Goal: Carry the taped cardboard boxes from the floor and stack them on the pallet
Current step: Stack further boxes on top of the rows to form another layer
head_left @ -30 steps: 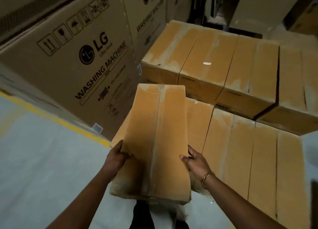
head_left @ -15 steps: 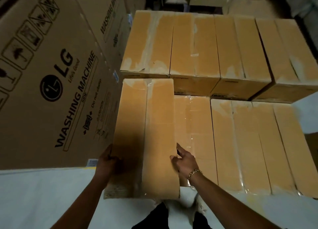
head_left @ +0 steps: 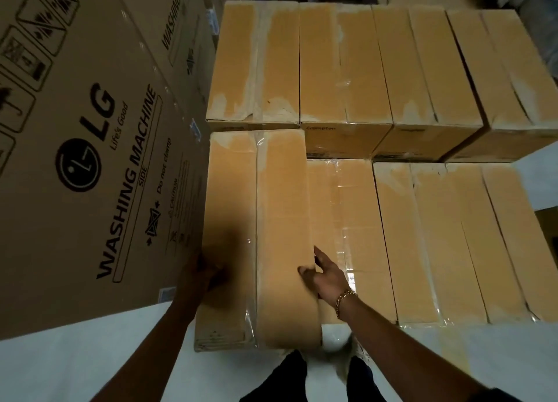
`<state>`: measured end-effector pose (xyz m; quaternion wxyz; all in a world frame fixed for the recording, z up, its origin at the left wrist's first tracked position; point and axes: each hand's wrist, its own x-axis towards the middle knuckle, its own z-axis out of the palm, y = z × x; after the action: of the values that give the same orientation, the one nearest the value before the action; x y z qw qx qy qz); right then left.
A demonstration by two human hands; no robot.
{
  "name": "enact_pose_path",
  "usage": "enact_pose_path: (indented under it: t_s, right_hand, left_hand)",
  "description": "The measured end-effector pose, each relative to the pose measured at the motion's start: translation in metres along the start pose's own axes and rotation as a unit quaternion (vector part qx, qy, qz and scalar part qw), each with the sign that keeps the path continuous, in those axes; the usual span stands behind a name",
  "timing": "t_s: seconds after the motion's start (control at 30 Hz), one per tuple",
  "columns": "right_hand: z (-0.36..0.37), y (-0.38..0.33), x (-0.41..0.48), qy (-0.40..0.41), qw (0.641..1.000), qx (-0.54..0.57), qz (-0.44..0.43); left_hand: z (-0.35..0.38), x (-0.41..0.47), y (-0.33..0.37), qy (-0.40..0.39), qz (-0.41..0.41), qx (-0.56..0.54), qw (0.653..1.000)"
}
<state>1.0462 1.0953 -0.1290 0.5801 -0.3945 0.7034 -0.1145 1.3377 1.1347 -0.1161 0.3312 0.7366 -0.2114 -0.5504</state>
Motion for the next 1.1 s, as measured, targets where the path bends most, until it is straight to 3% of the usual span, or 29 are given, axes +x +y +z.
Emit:
enact_pose_path:
  t_s: [0.27, 0.57, 0.83, 0.93, 1.1]
  right_hand:
    - [0.012, -0.006, 0.002, -0.007, 0.999, 0.045, 0.006]
    - [0.015, -0.002, 0.007, -0.002, 0.999, 0.034, -0.011]
    - [0.026, -0.007, 0.005, 0.01, 0.999, 0.028, -0.031]
    - [0.027, -0.012, 0.002, -0.004, 0.998, 0.068, 0.006]
    - [0.024, -0.026, 0.009, -0.046, 0.971, 0.203, 0.119]
  left_hand:
    - [-0.008, 0.011, 0.01, 0.022, -0.013, -0.074, 0.997]
    - [-0.019, 0.019, 0.008, 0.029, -0.005, 0.001, 1.0]
    - [-0.026, 0.029, 0.014, 0.032, -0.001, 0.002, 0.999]
    - [-0.028, 0.026, 0.014, 0.016, -0.01, -0.038, 0.999]
    - [-0.048, 0.043, -0.005, -0.041, -0.104, -0.117, 0.987]
